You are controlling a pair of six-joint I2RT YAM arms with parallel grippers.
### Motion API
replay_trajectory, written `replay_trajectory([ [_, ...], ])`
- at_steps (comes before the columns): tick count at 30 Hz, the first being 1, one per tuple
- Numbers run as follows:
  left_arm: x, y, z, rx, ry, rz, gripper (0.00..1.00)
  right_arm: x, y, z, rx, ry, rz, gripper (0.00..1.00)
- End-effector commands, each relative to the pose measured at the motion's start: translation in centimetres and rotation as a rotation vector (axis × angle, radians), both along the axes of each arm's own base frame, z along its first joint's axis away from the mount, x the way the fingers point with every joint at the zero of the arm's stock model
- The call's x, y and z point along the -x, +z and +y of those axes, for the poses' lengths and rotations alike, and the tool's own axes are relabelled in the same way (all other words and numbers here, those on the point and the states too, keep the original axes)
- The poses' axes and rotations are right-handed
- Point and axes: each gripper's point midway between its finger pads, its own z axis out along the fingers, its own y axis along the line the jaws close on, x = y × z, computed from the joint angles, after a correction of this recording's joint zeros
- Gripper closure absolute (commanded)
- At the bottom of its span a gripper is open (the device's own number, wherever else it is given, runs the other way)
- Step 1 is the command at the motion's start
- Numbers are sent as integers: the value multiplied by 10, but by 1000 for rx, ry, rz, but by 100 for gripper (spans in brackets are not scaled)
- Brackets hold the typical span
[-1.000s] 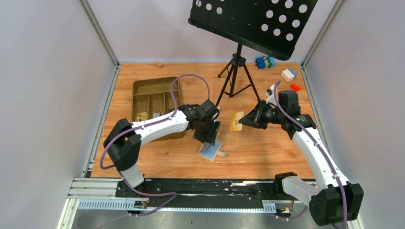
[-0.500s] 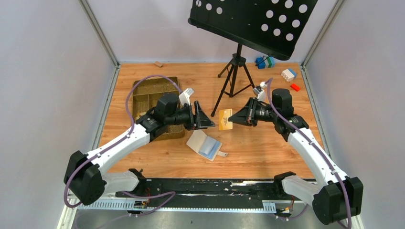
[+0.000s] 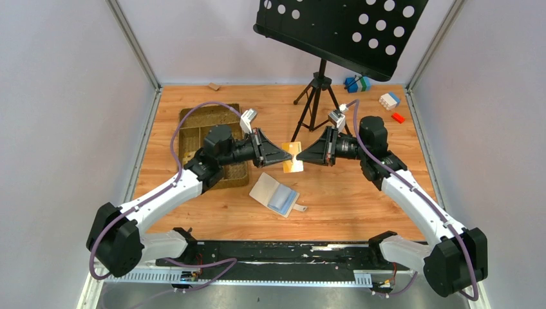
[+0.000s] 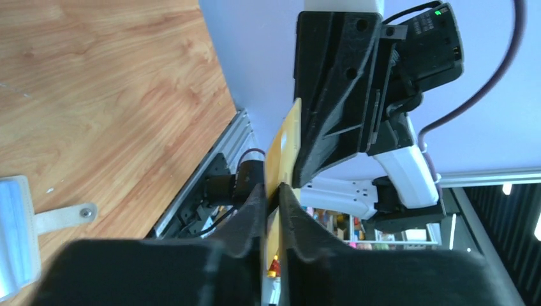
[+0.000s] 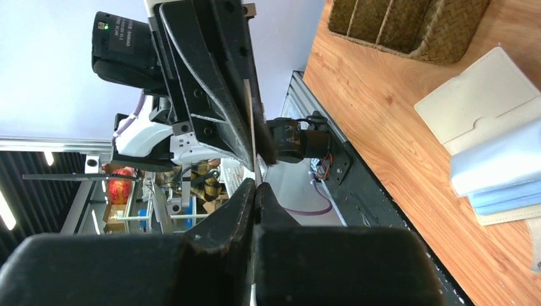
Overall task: Take the credit cards out of the card holder
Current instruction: Place the credit card in the storage box.
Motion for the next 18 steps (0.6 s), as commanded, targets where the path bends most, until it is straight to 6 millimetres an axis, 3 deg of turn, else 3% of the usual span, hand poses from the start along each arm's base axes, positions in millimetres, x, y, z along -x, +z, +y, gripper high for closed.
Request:
replay_trajectory([
  [1,-2,12,4,52,3,-30,95,-1,15,6,-50,26,-48,97],
  [2,-4,11,7,54,19,-26,100,-2,12,5,-37,19,-42,85],
  [3,-6,11,11,52,40,-25,100,-4,6,4,-7,3,-29,64],
  [5,-13,5,24,15,85,-21,100,-7,-3,0,54,-30,-13,43],
  [7,-21,-17,48,-112,143,7,100,-12,-14,-6,116,-75,6,37],
  [10,-35,-47,108,-385,262,27,100,-18,-27,-16,206,-132,24,26],
  [13,-34,-74,169,-656,326,76,100,-23,-36,-22,294,-144,30,25],
  [18,-16,-109,282,-1311,430,209,100,-26,-38,-22,340,-123,35,26],
])
